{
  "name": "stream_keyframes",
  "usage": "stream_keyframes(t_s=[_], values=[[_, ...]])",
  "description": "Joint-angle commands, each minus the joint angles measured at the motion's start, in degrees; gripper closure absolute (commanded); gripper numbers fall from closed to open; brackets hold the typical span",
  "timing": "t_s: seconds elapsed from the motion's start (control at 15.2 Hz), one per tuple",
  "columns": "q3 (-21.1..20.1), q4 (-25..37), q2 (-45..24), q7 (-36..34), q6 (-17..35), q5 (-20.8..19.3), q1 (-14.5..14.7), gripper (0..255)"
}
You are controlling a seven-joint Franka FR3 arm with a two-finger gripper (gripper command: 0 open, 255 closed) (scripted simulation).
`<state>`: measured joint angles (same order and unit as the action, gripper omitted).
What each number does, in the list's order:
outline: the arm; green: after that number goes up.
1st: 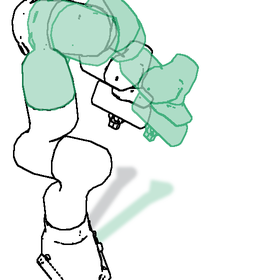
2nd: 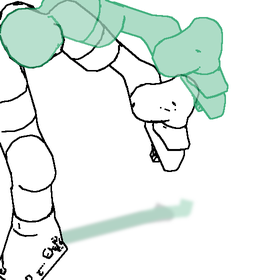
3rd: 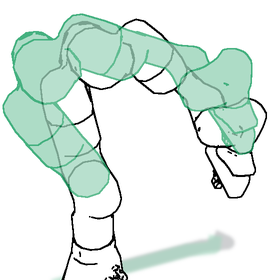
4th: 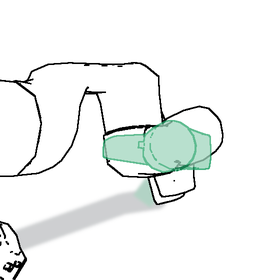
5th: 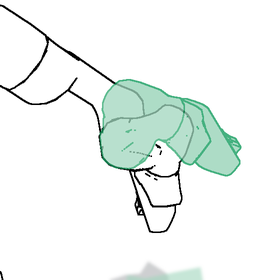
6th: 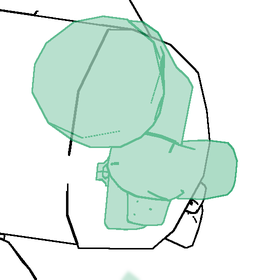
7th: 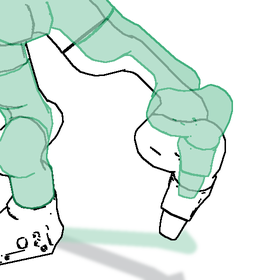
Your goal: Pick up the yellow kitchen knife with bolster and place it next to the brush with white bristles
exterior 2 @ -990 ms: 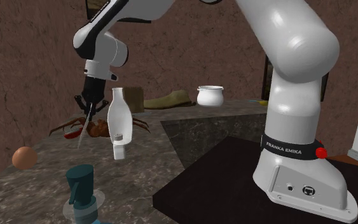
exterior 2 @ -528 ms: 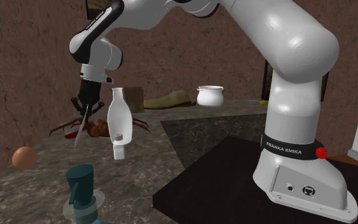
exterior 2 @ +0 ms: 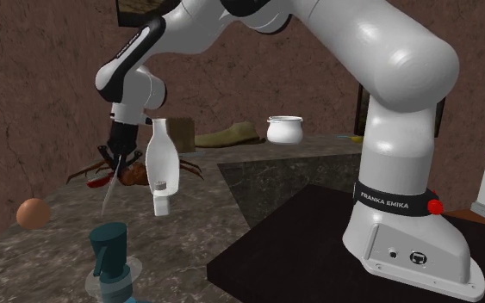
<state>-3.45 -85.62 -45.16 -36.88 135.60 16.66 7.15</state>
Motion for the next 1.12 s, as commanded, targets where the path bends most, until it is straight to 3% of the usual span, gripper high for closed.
stream_keyframes(t_s=[0.0,0.53,1.06], values=[[-0.1,0.0,-1.0,0.3,0.9,0.1,0.0,255],[-0.5,1.4,-5.7,1.4,4.1,0.5,-0.1,255],[-0.5,1.4,-5.7,1.4,4.1,0.5,-0.2,255]])
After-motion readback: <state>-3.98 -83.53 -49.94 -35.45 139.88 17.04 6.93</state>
